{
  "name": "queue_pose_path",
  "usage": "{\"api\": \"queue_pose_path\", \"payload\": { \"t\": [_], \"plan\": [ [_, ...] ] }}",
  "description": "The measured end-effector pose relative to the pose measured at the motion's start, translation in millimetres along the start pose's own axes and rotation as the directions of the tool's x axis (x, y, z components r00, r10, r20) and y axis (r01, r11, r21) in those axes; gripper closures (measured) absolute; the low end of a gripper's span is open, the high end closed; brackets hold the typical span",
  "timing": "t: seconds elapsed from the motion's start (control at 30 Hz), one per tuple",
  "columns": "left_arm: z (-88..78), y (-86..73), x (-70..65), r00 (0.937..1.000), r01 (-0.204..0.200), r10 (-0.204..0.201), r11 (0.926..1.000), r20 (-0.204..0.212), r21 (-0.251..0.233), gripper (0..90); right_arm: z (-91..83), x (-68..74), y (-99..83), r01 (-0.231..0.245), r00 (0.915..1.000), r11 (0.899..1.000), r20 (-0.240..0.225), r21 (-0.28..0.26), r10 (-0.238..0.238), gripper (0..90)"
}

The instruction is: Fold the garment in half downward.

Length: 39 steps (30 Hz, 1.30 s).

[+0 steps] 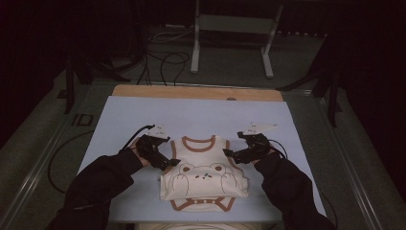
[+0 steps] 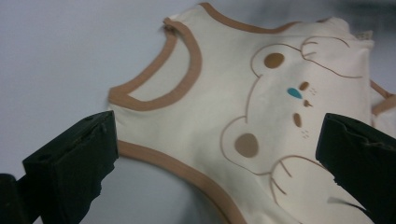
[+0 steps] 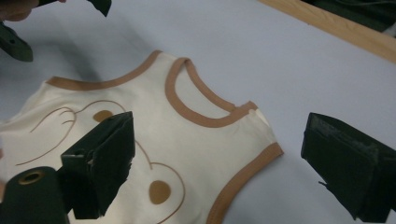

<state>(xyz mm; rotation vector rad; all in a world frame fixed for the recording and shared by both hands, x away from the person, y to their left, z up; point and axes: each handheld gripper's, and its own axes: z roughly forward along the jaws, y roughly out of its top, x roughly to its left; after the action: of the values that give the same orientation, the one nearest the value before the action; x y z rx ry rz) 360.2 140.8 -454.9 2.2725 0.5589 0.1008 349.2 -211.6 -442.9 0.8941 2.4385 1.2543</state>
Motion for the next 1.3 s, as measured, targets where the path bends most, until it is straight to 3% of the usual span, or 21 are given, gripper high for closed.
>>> {"api": "queue_pose_path", "payload": {
  "t": [0.17, 0.57, 0.93, 1.13, 1.3],
  "plan": [
    [7.5, -0.9, 10.0, 0.9999, 0.012, -0.012, 0.9999, -0.003, 0.007, 0.1, 11.0, -6.9, -1.6, -0.015, 0.9999, 1.000, -0.003, 0.020, 0.015, 9.8],
    [24.7, -3.9, 27.3, 0.9997, 0.024, -0.023, 0.9993, -0.010, 0.027, 0.1, 32.1, -19.7, -6.7, 0.004, 0.9995, 0.999, -0.030, 0.050, -0.002, 9.8],
    [42.4, -7.5, 40.8, 0.9983, 0.059, -0.058, 0.9967, -0.005, 0.056, 0.2, 58.5, -31.6, -7.1, 0.020, 0.9990, 0.996, -0.042, 0.090, -0.016, 9.9],
    [47.7, -7.7, 47.4, 0.9946, 0.103, -0.102, 0.9913, -0.021, 0.081, 0.2, 68.3, -37.9, -8.9, 0.009, 0.9995, 0.993, -0.032, 0.117, -0.006, 9.9],
    [49.9, -8.6, 49.7, 0.9955, 0.092, -0.090, 0.9925, -0.031, 0.081, 0.2, 73.5, -42.5, -11.2, 0.000, 0.9995, 0.993, -0.031, 0.121, 0.004, 10.0]
  ]
}}
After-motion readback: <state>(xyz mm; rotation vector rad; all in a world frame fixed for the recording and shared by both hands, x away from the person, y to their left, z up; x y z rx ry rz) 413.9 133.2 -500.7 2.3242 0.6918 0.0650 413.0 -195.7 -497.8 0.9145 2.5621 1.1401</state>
